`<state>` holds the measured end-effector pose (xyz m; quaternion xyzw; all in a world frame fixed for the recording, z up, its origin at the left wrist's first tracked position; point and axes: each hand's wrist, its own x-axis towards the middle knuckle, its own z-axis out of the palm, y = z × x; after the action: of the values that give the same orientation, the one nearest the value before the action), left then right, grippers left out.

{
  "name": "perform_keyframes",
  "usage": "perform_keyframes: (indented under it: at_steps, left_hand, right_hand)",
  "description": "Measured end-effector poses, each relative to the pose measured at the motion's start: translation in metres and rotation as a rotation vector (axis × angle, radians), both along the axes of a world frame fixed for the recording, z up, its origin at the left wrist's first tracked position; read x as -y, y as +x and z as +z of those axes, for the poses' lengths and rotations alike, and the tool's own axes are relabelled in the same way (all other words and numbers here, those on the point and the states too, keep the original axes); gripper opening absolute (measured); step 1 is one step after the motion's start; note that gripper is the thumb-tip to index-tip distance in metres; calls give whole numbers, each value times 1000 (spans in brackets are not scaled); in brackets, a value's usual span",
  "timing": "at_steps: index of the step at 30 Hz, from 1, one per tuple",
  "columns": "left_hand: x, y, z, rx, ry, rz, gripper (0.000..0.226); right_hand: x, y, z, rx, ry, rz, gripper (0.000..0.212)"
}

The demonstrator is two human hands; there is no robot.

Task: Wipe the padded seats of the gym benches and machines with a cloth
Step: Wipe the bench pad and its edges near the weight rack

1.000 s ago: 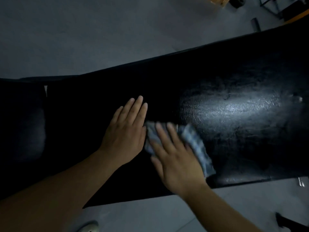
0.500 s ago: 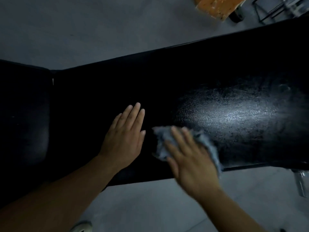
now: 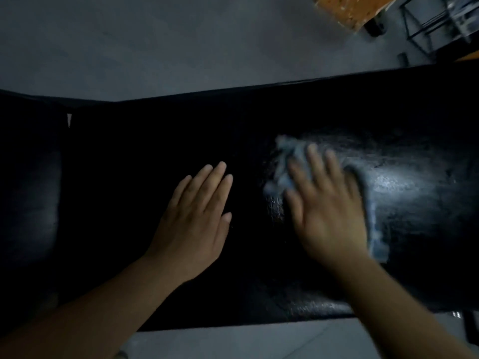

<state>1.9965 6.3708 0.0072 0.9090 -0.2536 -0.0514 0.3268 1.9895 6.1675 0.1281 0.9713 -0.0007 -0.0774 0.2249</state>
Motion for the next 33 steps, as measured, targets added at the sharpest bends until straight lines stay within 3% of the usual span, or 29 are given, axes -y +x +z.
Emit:
perform_keyframes:
  at_steps: [2, 4, 9, 15, 21, 27, 29, 33]
  left_hand:
    - [0, 15, -1, -10, -1, 6, 62]
    - [-2, 27, -4, -24, -1, 37, 63]
    - [-15, 36, -14, -63, 13, 51, 64]
    - [-23, 35, -17, -57, -6, 45, 62]
    - [-28, 39, -17, -83, 17, 41, 65]
    - [-36, 41, -20, -84, 25, 5, 65]
    - [-38, 42, -22, -72, 27, -3, 65]
    - [-43, 40, -23, -55, 35, -4, 65]
  right_hand:
    - [-8, 58, -7, 119, 14, -115, 56]
    - [-35, 79, -26, 118, 32, -103, 57]
    - [-49, 9, -28, -162, 85, 165, 53]
    - [-40, 118, -27, 61, 13, -134, 59]
    - [-65, 29, -33, -203, 88, 182, 53]
    - [-46, 126, -31, 55, 19, -138, 57]
    - [-73, 129, -50, 41, 48, -76, 58]
    - [-88, 45, -56, -175, 140, 177, 51]
